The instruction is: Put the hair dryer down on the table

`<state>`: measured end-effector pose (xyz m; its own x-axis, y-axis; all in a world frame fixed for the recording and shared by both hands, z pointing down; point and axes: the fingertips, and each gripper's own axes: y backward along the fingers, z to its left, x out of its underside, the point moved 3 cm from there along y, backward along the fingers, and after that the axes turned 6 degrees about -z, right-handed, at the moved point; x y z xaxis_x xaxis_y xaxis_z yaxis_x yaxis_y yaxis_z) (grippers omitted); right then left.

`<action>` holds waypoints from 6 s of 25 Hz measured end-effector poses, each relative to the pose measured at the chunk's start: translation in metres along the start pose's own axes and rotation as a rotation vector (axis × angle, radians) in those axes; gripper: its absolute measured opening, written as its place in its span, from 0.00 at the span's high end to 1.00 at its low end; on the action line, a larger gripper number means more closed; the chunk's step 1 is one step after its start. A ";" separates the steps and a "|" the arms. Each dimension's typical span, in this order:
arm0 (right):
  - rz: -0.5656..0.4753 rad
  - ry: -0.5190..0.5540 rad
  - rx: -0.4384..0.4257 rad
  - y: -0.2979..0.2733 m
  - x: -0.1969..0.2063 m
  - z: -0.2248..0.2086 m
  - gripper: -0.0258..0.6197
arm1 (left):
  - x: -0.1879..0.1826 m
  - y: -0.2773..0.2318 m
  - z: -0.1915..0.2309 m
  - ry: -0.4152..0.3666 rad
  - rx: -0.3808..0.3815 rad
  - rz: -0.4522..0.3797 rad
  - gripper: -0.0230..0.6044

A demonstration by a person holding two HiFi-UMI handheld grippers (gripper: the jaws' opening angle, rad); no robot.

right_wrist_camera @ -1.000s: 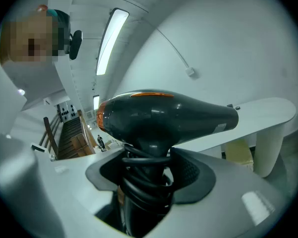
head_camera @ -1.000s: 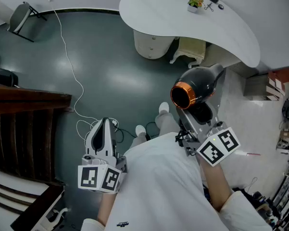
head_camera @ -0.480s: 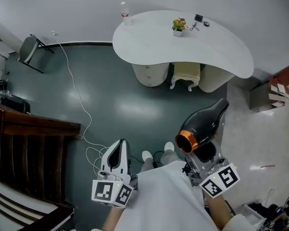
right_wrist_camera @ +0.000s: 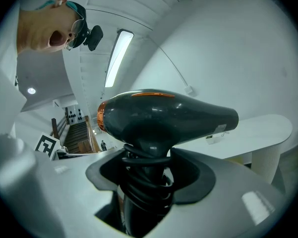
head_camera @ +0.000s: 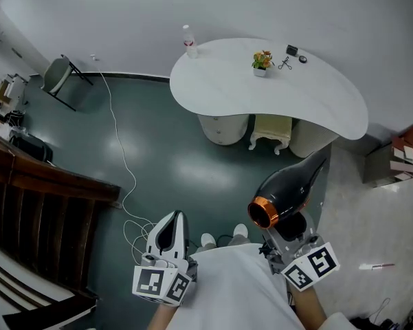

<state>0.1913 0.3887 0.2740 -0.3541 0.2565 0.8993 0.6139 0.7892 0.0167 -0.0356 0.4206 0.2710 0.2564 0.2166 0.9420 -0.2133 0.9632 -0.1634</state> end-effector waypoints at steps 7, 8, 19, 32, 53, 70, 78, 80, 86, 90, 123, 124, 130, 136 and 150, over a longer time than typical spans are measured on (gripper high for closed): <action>-0.001 0.009 -0.047 0.011 -0.011 -0.019 0.53 | 0.004 -0.002 -0.022 -0.017 -0.047 -0.030 0.95; -0.004 0.014 -0.051 0.013 -0.013 -0.021 0.53 | 0.006 -0.003 -0.025 -0.018 -0.049 -0.032 0.95; -0.013 0.013 -0.050 0.009 -0.026 -0.045 0.53 | 0.009 -0.027 -0.046 -0.004 -0.027 -0.017 0.95; -0.014 0.018 0.007 -0.053 -0.024 -0.050 0.53 | -0.009 -0.084 0.000 0.007 0.039 -0.005 0.95; -0.067 0.053 0.109 -0.226 -0.033 -0.009 0.53 | -0.078 -0.188 0.138 0.047 0.186 0.015 0.95; -0.067 0.050 0.213 -0.285 -0.026 -0.023 0.53 | -0.089 -0.254 0.177 0.062 0.289 0.067 0.95; -0.043 0.033 0.192 -0.323 -0.018 -0.060 0.53 | -0.088 -0.286 0.185 0.042 0.256 0.078 0.95; -0.038 0.023 0.176 -0.336 -0.020 -0.066 0.53 | -0.092 -0.296 0.187 0.045 0.245 0.078 0.95; -0.031 0.028 0.140 -0.366 -0.032 -0.094 0.53 | -0.101 -0.342 0.181 0.035 0.236 0.070 0.95; -0.028 0.040 0.128 -0.386 -0.043 -0.121 0.53 | -0.108 -0.375 0.174 0.026 0.233 0.070 0.95; 0.043 0.007 0.035 -0.464 -0.060 -0.241 0.53 | -0.090 -0.503 0.139 0.029 0.168 0.149 0.95; 0.049 0.008 0.038 -0.465 -0.058 -0.242 0.53 | -0.087 -0.504 0.140 0.038 0.165 0.157 0.95; 0.088 0.028 0.058 -0.474 -0.042 -0.255 0.53 | -0.074 -0.511 0.145 0.056 0.160 0.187 0.95; 0.139 0.042 0.066 -0.488 -0.022 -0.270 0.53 | -0.063 -0.519 0.155 0.058 0.155 0.216 0.95; 0.283 0.055 0.124 -0.524 0.046 -0.311 0.53 | -0.036 -0.529 0.186 0.076 0.110 0.279 0.95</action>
<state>0.0729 -0.1873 0.4423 -0.1404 0.4477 0.8831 0.5905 0.7538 -0.2883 -0.1075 -0.1266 0.3780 0.2429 0.4854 0.8399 -0.3855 0.8428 -0.3755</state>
